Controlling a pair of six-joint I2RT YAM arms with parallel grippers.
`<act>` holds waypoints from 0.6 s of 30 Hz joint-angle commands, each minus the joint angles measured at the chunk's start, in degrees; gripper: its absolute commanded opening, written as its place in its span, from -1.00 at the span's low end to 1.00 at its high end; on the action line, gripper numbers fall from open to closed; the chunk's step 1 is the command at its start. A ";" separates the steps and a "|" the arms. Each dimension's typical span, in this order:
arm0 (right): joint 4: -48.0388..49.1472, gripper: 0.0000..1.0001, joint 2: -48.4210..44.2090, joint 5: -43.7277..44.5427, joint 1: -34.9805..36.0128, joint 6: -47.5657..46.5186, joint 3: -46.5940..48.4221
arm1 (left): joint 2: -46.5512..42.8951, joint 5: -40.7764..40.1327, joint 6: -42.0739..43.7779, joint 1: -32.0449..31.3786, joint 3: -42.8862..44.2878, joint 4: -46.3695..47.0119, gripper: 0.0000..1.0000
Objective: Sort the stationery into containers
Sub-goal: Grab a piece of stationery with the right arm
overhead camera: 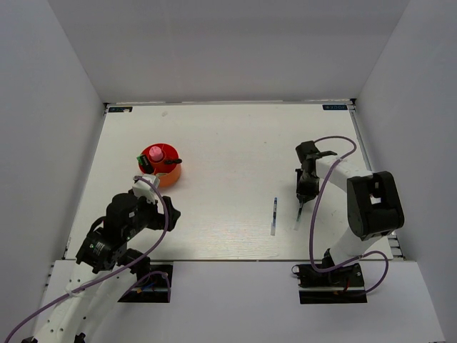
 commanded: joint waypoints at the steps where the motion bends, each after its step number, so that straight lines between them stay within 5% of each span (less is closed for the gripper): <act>1: 1.81 -0.49 2.01 -0.18 -0.33 3.60 -3.01 | -0.18 0.29 0.40 0.38 -0.06 0.44 0.90; 18: 5.86 -1.00 2.45 -7.03 -2.52 5.71 -5.48 | 0.08 -0.41 0.40 0.38 0.46 -0.26 0.90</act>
